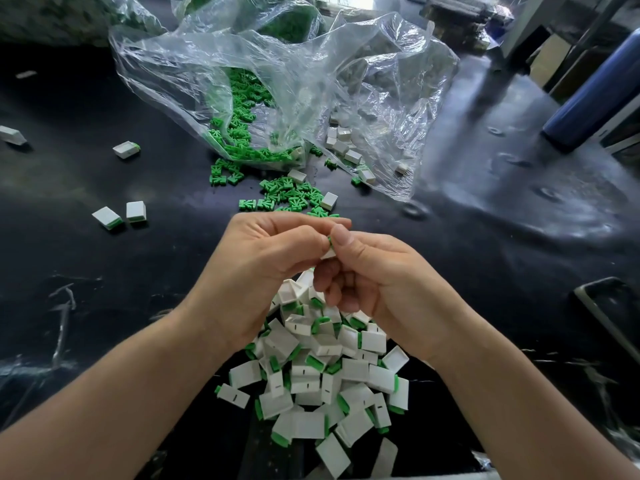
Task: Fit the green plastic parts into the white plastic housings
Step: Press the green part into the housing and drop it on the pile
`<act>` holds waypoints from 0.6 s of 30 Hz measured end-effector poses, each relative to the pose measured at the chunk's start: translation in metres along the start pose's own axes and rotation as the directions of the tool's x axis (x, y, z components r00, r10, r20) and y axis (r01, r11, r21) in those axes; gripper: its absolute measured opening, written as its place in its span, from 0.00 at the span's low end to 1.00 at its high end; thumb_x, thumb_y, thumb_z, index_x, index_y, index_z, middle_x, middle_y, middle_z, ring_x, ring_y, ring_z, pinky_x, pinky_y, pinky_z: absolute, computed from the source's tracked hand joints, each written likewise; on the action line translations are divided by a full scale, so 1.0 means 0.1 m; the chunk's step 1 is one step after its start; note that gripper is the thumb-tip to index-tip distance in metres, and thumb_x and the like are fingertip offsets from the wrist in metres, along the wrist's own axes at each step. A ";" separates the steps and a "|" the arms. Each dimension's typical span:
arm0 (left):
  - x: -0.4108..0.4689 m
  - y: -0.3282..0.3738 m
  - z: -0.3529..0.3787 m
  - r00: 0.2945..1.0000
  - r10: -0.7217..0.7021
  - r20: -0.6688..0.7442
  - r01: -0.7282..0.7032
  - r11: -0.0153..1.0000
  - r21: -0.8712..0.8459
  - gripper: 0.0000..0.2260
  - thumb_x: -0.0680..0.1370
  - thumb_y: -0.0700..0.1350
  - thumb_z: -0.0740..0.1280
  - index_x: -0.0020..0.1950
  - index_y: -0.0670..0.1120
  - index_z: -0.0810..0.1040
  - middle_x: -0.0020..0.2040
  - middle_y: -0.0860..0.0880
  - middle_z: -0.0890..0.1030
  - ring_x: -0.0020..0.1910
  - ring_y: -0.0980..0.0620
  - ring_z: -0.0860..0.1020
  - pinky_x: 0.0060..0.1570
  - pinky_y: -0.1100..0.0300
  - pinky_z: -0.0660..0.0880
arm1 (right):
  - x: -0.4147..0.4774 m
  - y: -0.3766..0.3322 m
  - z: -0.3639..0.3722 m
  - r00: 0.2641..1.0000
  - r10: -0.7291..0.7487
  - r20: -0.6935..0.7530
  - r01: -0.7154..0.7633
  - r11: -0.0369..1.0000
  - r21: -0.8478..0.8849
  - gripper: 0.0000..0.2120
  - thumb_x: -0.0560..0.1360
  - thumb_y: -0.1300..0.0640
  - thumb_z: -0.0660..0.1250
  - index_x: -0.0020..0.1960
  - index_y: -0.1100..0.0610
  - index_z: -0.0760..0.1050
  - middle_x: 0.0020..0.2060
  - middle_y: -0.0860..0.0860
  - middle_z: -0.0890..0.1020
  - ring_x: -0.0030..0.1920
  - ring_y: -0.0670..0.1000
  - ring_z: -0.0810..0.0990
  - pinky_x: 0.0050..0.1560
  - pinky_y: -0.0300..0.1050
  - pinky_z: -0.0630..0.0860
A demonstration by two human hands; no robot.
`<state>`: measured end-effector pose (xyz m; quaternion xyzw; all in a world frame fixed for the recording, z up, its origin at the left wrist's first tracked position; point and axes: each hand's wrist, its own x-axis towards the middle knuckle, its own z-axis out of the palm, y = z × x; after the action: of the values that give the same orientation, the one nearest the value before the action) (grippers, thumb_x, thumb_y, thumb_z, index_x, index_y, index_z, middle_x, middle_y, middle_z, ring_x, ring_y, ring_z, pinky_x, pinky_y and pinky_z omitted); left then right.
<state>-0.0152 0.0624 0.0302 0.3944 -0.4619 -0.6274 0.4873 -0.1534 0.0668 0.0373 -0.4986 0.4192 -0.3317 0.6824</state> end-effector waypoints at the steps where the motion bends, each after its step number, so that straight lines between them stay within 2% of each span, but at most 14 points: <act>1: 0.00 0.00 0.00 1.000 0.006 0.005 -0.006 1.000 0.001 0.11 0.65 0.37 0.65 0.44 0.38 0.83 0.34 0.39 0.82 0.29 0.46 0.78 0.31 0.59 0.76 | 0.00 0.00 0.00 1.000 0.001 0.000 -0.001 1.000 0.009 0.18 0.67 0.46 0.59 0.42 0.62 0.73 0.28 0.49 0.77 0.27 0.44 0.72 0.28 0.35 0.66; 4: -0.01 0.00 0.01 1.000 0.015 0.015 -0.014 1.000 -0.010 0.11 0.65 0.37 0.64 0.44 0.40 0.83 0.33 0.42 0.82 0.28 0.50 0.78 0.31 0.63 0.75 | 0.00 -0.01 -0.01 1.000 0.011 0.012 -0.012 0.998 0.058 0.18 0.67 0.48 0.60 0.44 0.63 0.73 0.28 0.49 0.76 0.27 0.45 0.72 0.28 0.35 0.65; 8: -0.01 0.00 0.01 0.999 0.013 0.043 -0.012 0.999 -0.033 0.12 0.66 0.38 0.64 0.45 0.42 0.83 0.37 0.43 0.84 0.33 0.48 0.80 0.34 0.62 0.77 | -0.01 -0.03 -0.02 1.000 0.007 0.011 -0.007 0.999 0.051 0.21 0.66 0.47 0.61 0.48 0.65 0.72 0.27 0.48 0.75 0.27 0.44 0.70 0.26 0.34 0.64; 11: -0.01 -0.01 0.02 0.999 0.014 0.038 -0.012 0.998 -0.056 0.12 0.66 0.38 0.64 0.45 0.41 0.84 0.41 0.42 0.84 0.35 0.45 0.80 0.36 0.61 0.78 | -0.01 -0.02 0.00 0.999 -0.029 -0.021 0.029 1.000 -0.001 0.19 0.66 0.47 0.61 0.43 0.63 0.73 0.26 0.47 0.74 0.27 0.44 0.70 0.27 0.34 0.64; 15: -0.02 -0.02 0.04 0.999 0.036 0.024 -0.033 0.996 -0.086 0.10 0.66 0.37 0.63 0.41 0.40 0.84 0.44 0.44 0.85 0.35 0.52 0.81 0.35 0.64 0.76 | -0.03 -0.01 0.03 0.994 -0.077 -0.077 0.078 0.997 0.006 0.13 0.66 0.49 0.63 0.37 0.59 0.74 0.26 0.48 0.74 0.26 0.43 0.70 0.27 0.33 0.66; 18: -0.03 -0.03 0.06 0.999 0.042 0.017 -0.040 0.994 -0.100 0.10 0.66 0.36 0.62 0.39 0.40 0.84 0.44 0.44 0.85 0.33 0.52 0.80 0.33 0.62 0.77 | -0.03 0.01 0.05 0.986 -0.120 -0.115 0.119 0.993 -0.015 0.11 0.66 0.49 0.63 0.33 0.57 0.75 0.26 0.48 0.75 0.26 0.43 0.70 0.27 0.33 0.67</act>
<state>-0.0207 0.0662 0.0294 0.3543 -0.4426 -0.6431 0.5147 -0.1501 0.0723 0.0378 -0.5057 0.4286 -0.3985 0.6338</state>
